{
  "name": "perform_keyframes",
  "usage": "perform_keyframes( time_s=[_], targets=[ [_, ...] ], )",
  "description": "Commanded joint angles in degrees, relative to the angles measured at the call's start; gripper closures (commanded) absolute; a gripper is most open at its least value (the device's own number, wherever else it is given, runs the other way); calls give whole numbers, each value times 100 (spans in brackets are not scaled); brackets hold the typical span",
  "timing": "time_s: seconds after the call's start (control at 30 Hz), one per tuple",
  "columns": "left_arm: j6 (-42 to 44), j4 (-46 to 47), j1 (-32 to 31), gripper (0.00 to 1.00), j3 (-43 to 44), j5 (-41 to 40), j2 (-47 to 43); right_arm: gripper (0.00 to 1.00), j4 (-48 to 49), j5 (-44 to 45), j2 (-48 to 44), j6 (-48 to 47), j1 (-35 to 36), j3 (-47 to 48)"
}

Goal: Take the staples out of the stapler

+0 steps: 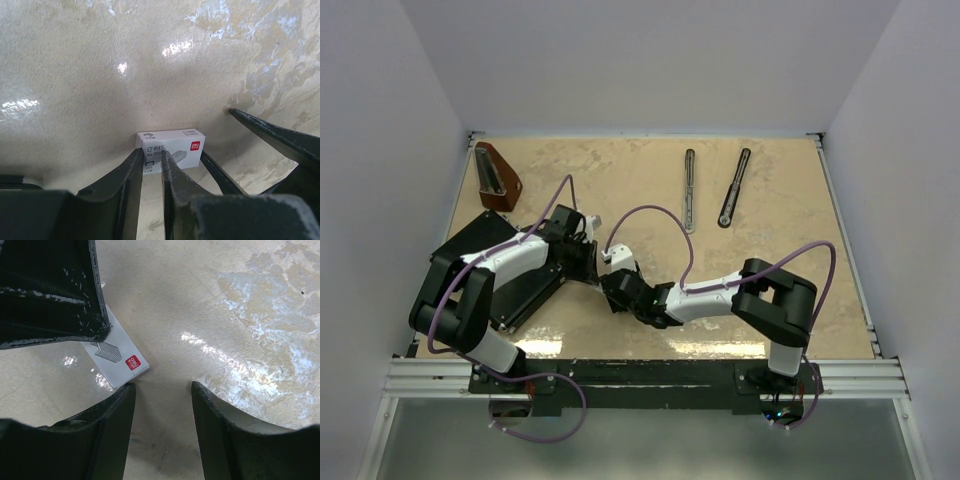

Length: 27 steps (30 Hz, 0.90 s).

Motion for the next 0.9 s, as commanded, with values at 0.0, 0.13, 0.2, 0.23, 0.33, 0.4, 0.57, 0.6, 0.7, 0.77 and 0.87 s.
perform_keyframes(
  time_s=[0.0, 0.13, 0.2, 0.23, 0.33, 0.4, 0.57, 0.6, 0.7, 0.77, 0.87],
  targets=[
    [-66, 104, -70, 75, -73, 659, 37, 45, 131, -54, 219, 317, -123, -111],
    [-101, 139, -79, 75, -99, 747, 11, 42, -62, 34, 219, 493, -220, -85],
    [-136, 165, -88, 75, -117, 800, -7, 41, -150, 34, 184, 563, -316, -129],
    [-145, 165, -88, 73, -126, 800, -33, 41, -185, 43, 167, 590, -343, -146],
    [-171, 165, -97, 72, -108, 809, -42, 41, -247, 16, 35, 651, -457, -252],
    [-189, 139, -97, 71, -73, 730, -51, 41, -361, -19, -62, 695, -527, -287],
    [-198, 34, -97, 65, 111, 537, -147, 41, -519, -124, -316, 739, -545, -392],
    [-189, 16, -88, 65, 146, 406, -174, 41, -519, -150, -369, 739, -545, -427],
    [-207, -98, -88, 64, 261, 20, -306, 41, -616, -194, -413, 731, -571, -445],
    [-224, -168, -88, 63, 340, -140, -385, 41, -608, -264, -448, 722, -642, -463],
    [-259, -265, -88, 63, 375, -403, -464, 41, -607, -414, -475, 687, -668, -446]
  ],
)
